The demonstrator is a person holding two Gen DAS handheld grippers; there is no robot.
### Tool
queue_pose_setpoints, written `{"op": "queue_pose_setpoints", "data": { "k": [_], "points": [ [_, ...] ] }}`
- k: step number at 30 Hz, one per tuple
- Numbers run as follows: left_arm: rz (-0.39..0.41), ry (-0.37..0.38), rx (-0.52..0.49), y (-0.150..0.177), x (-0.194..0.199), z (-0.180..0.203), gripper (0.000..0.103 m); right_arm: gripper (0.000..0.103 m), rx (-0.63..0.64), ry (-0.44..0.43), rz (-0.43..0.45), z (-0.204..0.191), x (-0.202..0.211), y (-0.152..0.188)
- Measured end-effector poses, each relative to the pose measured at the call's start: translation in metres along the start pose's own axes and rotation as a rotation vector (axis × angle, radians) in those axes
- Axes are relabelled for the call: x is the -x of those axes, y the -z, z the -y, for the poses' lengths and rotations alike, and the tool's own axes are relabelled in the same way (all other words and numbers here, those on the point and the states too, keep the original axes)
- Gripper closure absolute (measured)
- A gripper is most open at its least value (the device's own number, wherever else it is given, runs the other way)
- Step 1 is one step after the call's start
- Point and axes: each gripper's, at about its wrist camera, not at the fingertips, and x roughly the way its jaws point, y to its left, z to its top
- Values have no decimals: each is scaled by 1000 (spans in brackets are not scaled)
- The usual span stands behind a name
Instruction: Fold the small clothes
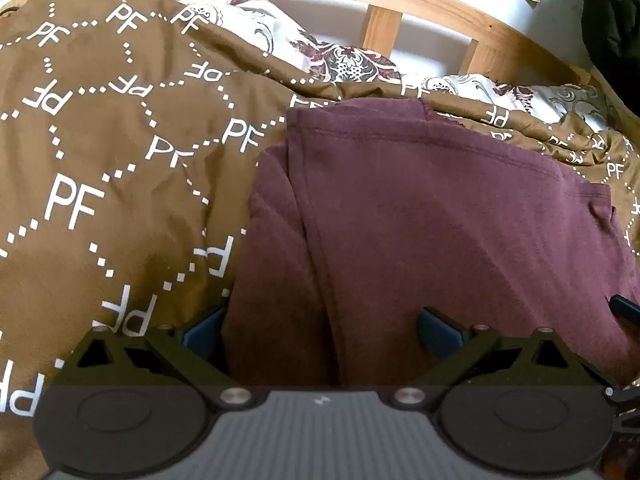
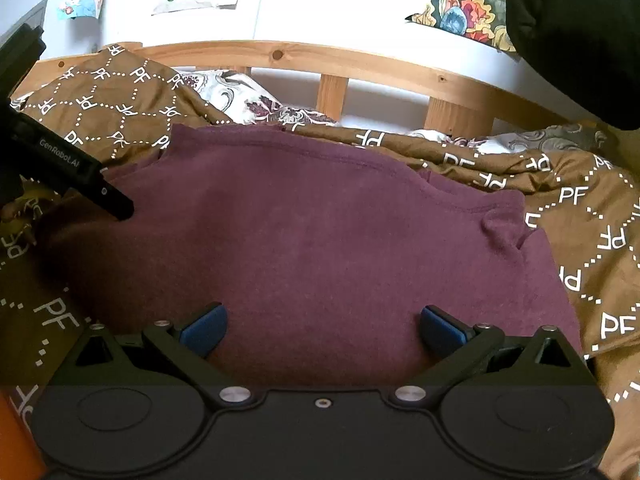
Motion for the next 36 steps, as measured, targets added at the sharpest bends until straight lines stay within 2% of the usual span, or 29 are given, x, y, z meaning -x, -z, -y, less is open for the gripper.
{"op": "queue_pose_setpoints", "data": {
  "k": [26,31,36],
  "points": [
    [-34,8,2,-2,-3,-2,2,0,-23,-14,-12,4,-2,3],
    [-39,23,40,-5,3,-5,23,1,-23,-14,-13,4,-3,3],
    [-62,28,12,-7,5,2,49,0,-24,-15,-13,4,-3,3]
  ]
}}
